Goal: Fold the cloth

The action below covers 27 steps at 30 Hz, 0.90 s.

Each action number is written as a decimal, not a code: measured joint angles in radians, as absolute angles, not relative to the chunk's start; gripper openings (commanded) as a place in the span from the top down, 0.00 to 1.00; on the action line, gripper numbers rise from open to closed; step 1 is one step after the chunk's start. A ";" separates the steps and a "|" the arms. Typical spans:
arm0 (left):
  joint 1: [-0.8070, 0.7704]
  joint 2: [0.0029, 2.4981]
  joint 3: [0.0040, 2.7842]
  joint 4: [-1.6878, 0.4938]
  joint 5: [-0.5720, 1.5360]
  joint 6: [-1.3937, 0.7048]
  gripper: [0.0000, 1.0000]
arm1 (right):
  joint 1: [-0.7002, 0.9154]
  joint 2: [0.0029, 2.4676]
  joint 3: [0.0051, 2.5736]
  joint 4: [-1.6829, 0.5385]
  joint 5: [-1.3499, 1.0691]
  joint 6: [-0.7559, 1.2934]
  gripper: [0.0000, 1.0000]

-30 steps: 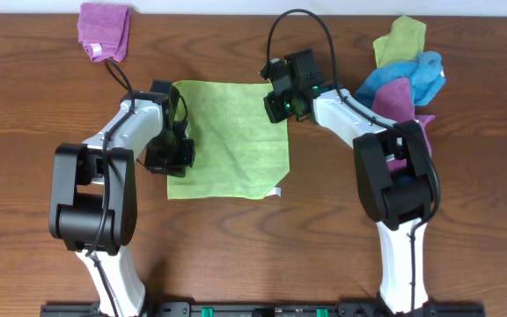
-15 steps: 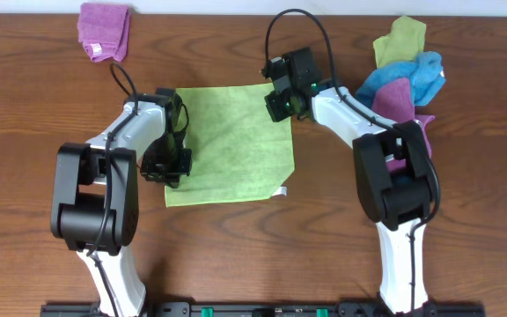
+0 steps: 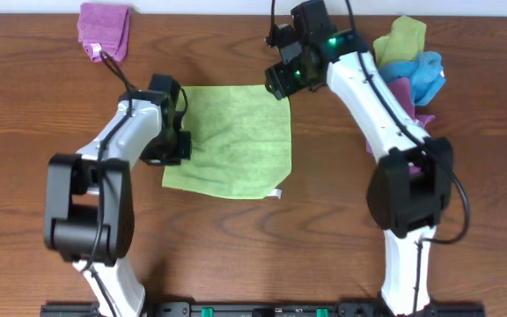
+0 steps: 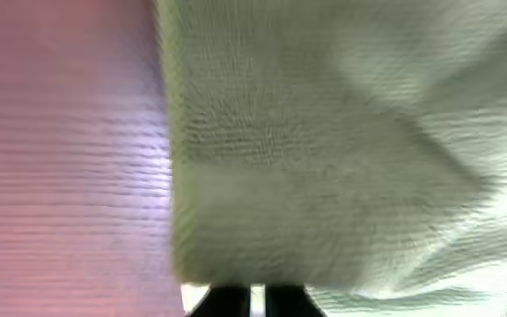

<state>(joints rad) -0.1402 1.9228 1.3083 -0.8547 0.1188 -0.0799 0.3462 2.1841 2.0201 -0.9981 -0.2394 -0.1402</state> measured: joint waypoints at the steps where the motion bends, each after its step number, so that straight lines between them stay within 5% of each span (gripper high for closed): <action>1: -0.140 1.902 1.310 -0.850 0.119 -0.079 0.86 | 0.346 2.168 2.021 -1.043 -0.243 -0.146 0.28; 12: -0.139 1.777 1.320 -0.971 0.115 -0.081 0.81 | 0.346 1.955 2.028 -1.226 -0.239 -0.188 0.27; 16: -0.139 1.777 1.258 -1.007 0.116 -0.084 0.66 | 0.346 1.956 2.025 -1.246 -0.231 -0.193 0.27; 27: -0.135 1.774 1.134 -0.977 0.149 -0.107 0.74 | 0.331 1.956 1.981 -1.302 -0.224 -0.261 0.35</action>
<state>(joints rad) -0.1349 1.7744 1.1343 -0.9771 0.1493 -0.1066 0.3309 1.9564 1.9812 -1.3018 -0.2237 -0.2607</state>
